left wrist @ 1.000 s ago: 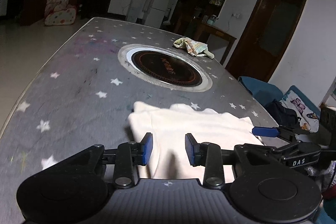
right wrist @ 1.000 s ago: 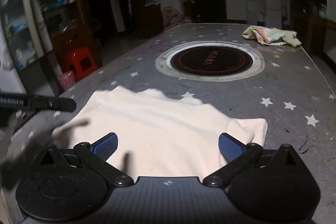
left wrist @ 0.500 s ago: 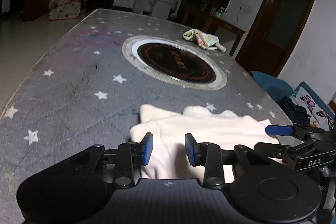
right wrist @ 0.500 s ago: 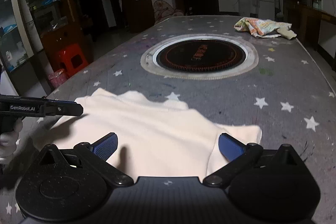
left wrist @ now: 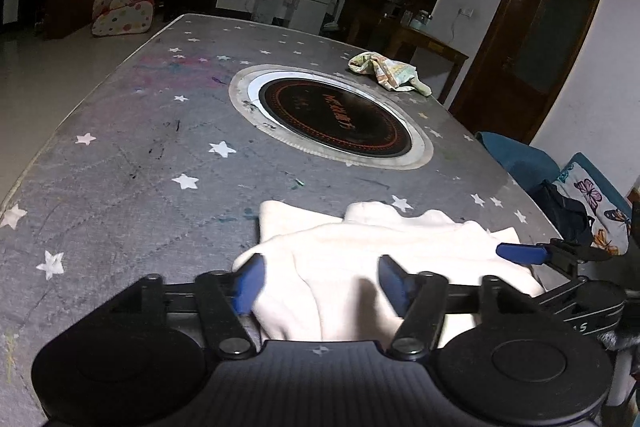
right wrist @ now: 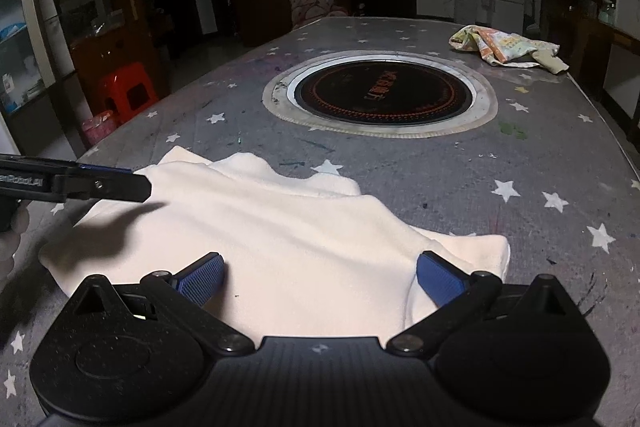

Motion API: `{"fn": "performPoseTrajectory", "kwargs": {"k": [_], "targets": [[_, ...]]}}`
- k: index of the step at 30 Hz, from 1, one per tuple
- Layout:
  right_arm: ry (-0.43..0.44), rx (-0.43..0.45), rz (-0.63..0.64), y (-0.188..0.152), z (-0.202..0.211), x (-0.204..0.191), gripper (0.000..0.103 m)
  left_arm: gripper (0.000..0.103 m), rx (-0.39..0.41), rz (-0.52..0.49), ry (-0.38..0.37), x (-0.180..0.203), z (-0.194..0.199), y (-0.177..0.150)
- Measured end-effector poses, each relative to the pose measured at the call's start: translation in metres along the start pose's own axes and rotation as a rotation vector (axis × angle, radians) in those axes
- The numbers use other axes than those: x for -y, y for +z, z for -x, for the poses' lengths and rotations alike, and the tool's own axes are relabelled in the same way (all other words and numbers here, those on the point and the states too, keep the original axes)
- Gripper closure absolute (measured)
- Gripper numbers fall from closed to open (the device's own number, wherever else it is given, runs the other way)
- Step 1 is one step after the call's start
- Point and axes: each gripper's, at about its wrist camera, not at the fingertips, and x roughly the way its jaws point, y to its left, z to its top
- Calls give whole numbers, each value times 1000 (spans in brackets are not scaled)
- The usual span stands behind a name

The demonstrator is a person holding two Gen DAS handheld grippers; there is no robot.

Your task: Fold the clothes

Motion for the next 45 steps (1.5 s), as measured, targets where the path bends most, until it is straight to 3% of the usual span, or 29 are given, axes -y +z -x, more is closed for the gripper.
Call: {"fn": "performPoseTrajectory", "kwargs": {"k": [4, 8, 33, 41, 45], "targets": [[-8, 17, 4, -3, 0, -1, 0, 11, 12, 9, 17, 0, 6, -2], [-25, 35, 5, -5, 0, -4, 0, 1, 28, 27, 23, -4, 14, -5], [-50, 55, 20, -9, 1, -9, 0, 0, 86, 57, 32, 1, 34, -12], [-67, 45, 75, -8, 13, -28, 0, 0, 90, 64, 73, -7, 44, -13], [-24, 43, 119, -7, 23, -43, 0, 0, 91, 82, 104, -16, 49, -15]]}}
